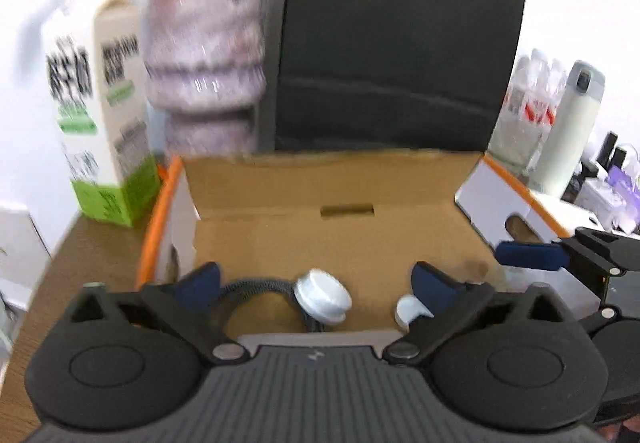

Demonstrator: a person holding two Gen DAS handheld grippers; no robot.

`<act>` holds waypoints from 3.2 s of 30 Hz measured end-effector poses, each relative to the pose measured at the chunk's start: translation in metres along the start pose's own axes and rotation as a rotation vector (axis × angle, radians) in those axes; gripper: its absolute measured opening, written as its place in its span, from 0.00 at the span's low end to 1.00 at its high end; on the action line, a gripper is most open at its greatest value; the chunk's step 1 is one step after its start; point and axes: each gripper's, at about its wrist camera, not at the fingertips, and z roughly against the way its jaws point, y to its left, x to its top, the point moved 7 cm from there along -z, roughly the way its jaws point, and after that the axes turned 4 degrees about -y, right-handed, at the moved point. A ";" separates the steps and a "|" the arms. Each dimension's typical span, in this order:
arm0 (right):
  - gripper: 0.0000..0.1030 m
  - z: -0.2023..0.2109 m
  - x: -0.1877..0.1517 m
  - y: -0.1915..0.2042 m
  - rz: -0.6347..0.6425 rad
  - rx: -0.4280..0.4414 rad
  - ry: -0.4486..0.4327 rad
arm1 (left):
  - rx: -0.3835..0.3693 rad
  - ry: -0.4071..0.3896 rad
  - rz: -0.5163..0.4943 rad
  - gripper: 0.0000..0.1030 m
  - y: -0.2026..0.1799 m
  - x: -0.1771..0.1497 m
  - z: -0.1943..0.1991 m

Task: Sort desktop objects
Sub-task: 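Drop both white caps into the cardboard box by opening both tools, then grasp the plush white-and-yellow toy with the right tool while the left tool grasps a white cap, then carry the plush toy and white cap over the cardboard box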

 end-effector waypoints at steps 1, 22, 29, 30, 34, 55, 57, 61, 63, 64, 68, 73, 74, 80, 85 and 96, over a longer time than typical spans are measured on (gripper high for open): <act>1.00 0.002 0.001 -0.001 -0.007 -0.002 -0.005 | -0.005 -0.013 0.001 1.00 0.000 0.003 0.005; 1.00 0.100 0.008 0.007 -0.082 -0.026 -0.144 | 0.054 -0.211 0.040 1.00 0.007 0.006 0.137; 1.00 0.164 -0.037 0.015 -0.055 -0.047 -0.140 | 0.079 -0.176 0.039 1.00 0.016 -0.038 0.189; 1.00 0.170 -0.044 0.014 -0.055 -0.053 -0.131 | 0.081 -0.165 0.042 1.00 0.017 -0.045 0.194; 1.00 0.190 -0.076 0.011 -0.069 -0.084 -0.086 | 0.088 -0.115 0.038 1.00 0.021 -0.075 0.211; 0.99 0.232 -0.144 0.106 -0.022 0.063 -0.077 | 0.167 -0.005 0.036 1.00 0.012 -0.183 0.270; 0.94 0.221 -0.143 0.118 0.014 0.065 -0.069 | 0.172 -0.003 0.046 1.00 0.013 -0.187 0.273; 0.79 0.200 -0.140 0.138 0.094 0.078 -0.055 | 0.196 -0.014 0.054 1.00 0.015 -0.192 0.279; 0.65 0.189 -0.141 0.143 0.111 0.077 -0.027 | 0.204 -0.014 0.051 1.00 0.016 -0.193 0.281; 0.49 0.183 -0.143 0.144 0.113 0.077 -0.009 | 0.204 -0.011 0.050 1.00 0.016 -0.194 0.281; 0.47 0.178 -0.143 0.146 0.117 0.102 -0.005 | 0.204 0.002 0.049 1.00 0.014 -0.199 0.280; 0.45 0.191 -0.140 0.129 0.022 0.128 -0.060 | 0.168 0.003 0.009 1.00 -0.006 -0.198 0.270; 0.45 0.196 -0.138 0.124 0.003 0.127 -0.083 | 0.160 0.003 -0.008 1.00 -0.013 -0.198 0.266; 0.45 0.219 -0.140 0.083 -0.076 0.077 -0.150 | 0.118 0.044 -0.087 0.94 -0.052 -0.198 0.230; 0.45 0.221 -0.147 0.067 -0.116 0.082 -0.140 | 0.132 0.062 -0.117 0.73 -0.066 -0.202 0.213; 0.46 0.229 -0.142 0.063 -0.131 0.087 -0.185 | 0.105 0.028 -0.050 0.39 -0.061 -0.193 0.230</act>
